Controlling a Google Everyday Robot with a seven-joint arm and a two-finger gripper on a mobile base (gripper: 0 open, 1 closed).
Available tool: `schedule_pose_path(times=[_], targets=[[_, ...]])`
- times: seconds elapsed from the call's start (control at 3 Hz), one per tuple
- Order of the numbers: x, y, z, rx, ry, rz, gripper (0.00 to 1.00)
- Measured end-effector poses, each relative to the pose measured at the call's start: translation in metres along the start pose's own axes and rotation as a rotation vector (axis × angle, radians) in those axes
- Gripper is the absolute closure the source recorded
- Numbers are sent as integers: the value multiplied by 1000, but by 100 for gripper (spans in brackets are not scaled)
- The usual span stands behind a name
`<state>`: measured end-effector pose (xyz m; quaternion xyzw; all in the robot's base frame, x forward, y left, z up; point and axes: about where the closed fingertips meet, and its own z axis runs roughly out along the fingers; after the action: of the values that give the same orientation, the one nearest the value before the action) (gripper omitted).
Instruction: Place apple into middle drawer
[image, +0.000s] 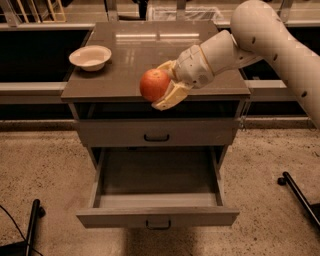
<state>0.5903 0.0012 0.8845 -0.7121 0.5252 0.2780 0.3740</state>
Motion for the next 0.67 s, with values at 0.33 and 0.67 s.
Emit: schedule_pose_path(times=[0.33, 0.67], targets=[[1, 0, 1, 1, 0, -1, 100], [41, 18, 26, 24, -2, -25, 100]])
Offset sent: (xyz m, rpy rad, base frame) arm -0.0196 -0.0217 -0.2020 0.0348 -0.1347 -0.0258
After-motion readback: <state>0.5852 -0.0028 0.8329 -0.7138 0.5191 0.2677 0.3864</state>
